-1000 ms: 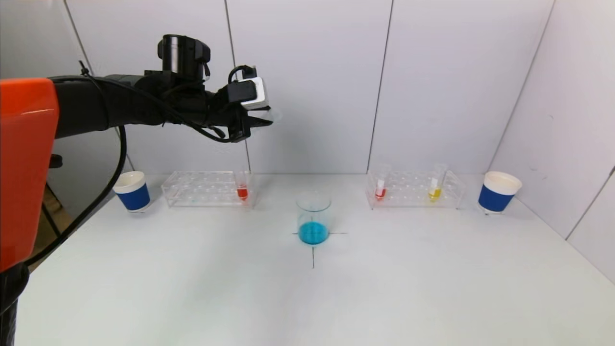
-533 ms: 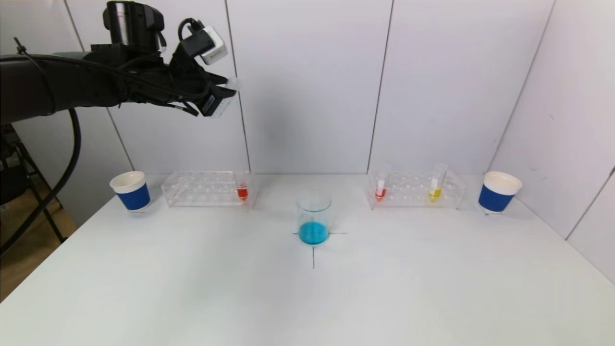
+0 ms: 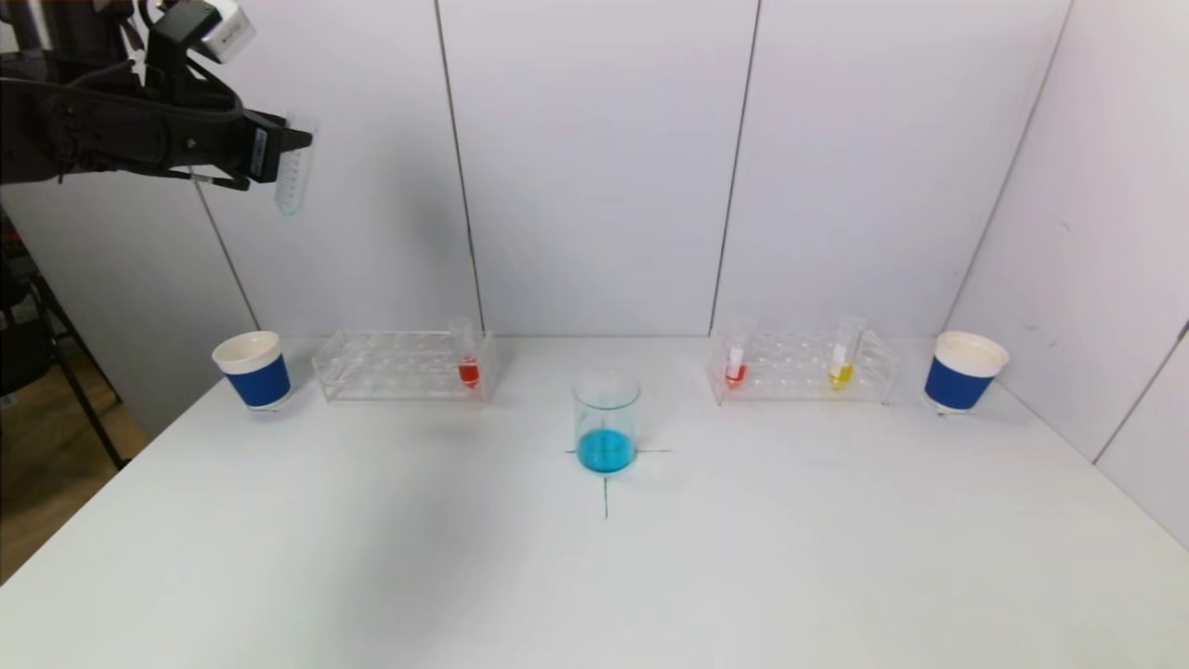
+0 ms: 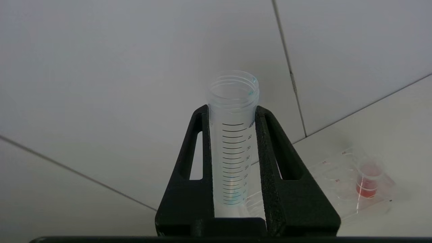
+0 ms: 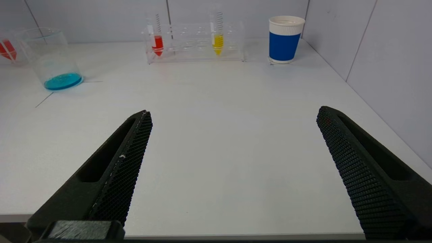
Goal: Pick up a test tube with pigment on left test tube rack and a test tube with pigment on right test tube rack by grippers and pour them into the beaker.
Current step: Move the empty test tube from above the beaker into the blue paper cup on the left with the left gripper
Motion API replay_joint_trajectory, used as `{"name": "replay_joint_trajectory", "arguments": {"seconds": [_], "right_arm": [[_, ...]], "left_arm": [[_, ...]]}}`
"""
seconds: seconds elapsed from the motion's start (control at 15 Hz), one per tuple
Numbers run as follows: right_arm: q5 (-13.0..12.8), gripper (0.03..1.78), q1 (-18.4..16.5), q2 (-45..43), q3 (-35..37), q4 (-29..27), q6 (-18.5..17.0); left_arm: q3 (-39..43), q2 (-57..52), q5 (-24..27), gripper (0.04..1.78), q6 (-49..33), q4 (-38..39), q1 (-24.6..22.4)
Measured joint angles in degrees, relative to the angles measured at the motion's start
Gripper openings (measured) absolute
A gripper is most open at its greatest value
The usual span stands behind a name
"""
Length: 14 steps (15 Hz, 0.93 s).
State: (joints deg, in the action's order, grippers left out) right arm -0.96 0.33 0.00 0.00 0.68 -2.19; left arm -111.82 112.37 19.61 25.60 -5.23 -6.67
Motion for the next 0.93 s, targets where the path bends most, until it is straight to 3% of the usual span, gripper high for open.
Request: {"name": "replay_joint_trajectory", "arguments": {"seconds": [0.27,0.53,0.73,0.93], "right_arm": [[0.0,1.77,-0.02,0.0,0.0,-0.02,0.0],[0.0,1.77,0.0,0.0,0.0,-0.02,0.02],[0.0,1.77,0.0,0.0,0.0,-0.02,0.0],[0.02,1.77,0.0,0.0,0.0,-0.02,0.02]], "left_arm": [[8.18,-1.66,0.74,0.41,-6.62,5.69,-7.69],[20.54,-1.79,2.73,0.41,-10.17,17.04,-12.76],[26.16,0.63,2.95,0.41,-14.99,28.44,-14.96],[30.01,3.52,2.79,0.41,-15.93,35.11,-15.76]]}}
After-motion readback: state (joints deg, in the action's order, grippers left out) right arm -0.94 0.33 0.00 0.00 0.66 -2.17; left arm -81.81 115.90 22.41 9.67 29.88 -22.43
